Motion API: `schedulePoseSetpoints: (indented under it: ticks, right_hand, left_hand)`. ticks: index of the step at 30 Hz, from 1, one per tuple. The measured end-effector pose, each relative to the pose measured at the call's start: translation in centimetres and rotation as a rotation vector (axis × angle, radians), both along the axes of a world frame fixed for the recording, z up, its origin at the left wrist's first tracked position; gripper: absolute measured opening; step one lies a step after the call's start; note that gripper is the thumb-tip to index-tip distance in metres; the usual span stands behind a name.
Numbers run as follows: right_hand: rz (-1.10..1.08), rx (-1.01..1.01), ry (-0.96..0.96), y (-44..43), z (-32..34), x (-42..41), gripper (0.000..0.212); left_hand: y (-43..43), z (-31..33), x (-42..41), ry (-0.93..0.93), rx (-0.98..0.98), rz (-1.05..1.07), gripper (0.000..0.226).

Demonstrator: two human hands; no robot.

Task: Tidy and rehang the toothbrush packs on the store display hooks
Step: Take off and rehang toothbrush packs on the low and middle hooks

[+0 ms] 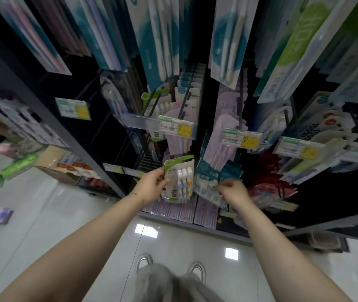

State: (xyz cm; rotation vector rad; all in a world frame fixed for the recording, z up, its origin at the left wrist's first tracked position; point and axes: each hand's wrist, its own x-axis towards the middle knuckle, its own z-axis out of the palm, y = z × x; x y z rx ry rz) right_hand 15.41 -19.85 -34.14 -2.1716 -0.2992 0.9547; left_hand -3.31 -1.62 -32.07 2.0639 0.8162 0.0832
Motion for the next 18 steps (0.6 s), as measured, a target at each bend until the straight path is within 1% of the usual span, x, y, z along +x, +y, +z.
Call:
schedulePoseSetpoints:
  ticks: [3,5,7,9,11,14,18]
  right_hand:
    - [0.161,0.112,-0.003,1.3,0.6,-2.2,0.041]
    - [0.266,0.184,-0.044,2.2,1.4,-3.5,0.046]
    - [0.299,0.264,-0.011,3.3,2.1,-4.5,0.042]
    - [0.298,0.316,0.030,4.6,2.6,-5.6,0.030]
    - [0.301,0.307,0.024,6.0,2.9,-6.7,0.021]
    - [0.294,0.287,0.006,8.4,3.4,-8.3,0.015]
    - [0.285,0.302,-0.041,11.8,4.1,-10.7,0.009]
  left_hand:
    - [-0.2,0.9,-1.1,-0.029,-0.014,-0.024,0.027]
    - [0.0,1.4,-1.7,-0.038,-0.023,-0.043,0.026]
    - [0.6,2.0,-2.4,-0.046,-0.036,-0.055,0.025]
    - [1.5,2.4,-3.3,-0.066,-0.058,-0.046,0.026]
    - [2.5,2.9,-4.3,-0.095,-0.075,-0.031,0.027]
    - [4.3,3.6,-5.9,-0.127,-0.101,-0.004,0.028]
    - [7.4,4.1,-8.2,-0.159,-0.094,0.030,0.021]
